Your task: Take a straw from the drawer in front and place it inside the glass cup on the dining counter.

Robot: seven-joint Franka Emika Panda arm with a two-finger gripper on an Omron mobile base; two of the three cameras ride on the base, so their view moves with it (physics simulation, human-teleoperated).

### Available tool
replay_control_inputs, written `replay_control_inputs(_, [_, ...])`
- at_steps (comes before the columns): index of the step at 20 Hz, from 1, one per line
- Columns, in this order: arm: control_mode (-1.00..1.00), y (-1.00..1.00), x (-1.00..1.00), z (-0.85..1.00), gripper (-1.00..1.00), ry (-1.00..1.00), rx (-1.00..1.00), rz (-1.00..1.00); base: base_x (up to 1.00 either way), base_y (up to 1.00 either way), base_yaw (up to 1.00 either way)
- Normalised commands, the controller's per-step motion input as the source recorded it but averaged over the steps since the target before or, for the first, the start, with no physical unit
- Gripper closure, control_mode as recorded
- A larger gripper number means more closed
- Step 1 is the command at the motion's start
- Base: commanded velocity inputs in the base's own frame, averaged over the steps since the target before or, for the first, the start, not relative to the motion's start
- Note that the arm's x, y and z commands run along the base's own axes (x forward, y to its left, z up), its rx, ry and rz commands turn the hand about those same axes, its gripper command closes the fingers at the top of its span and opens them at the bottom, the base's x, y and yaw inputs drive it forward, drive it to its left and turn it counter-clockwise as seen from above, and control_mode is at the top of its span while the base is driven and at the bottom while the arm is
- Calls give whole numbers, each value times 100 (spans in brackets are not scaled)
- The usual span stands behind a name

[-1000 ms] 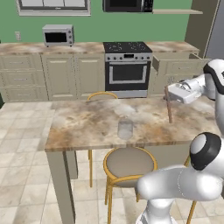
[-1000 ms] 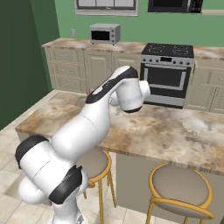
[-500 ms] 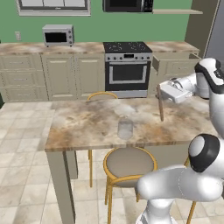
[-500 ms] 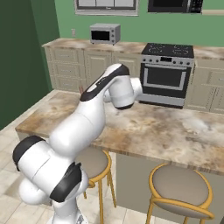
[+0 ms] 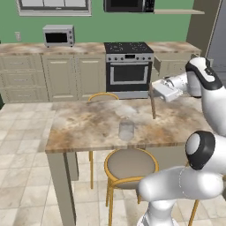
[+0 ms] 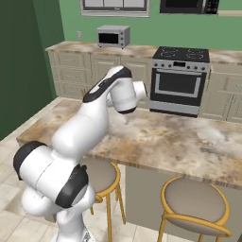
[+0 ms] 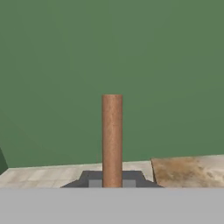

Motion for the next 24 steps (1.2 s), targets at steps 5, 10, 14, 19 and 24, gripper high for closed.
replay_control_inputs(5, [-100, 12, 54, 0, 100, 1, 2, 0, 0, 0, 0])
replay_control_inputs(10, [-100, 7, 50, 0, 100, 1, 1, 0, 0, 0, 0])
replay_control_inputs(14, [-100, 10, 47, 0, 100, 0, 0, 0, 0, 0, 0])
replay_control_inputs(19, [-100, 12, 38, 0, 100, 0, 1, 0, 0, 0, 0])
replay_control_inputs(24, [-100, 16, 33, -11, 100, 2, 2, 1, 0, 0, 0])
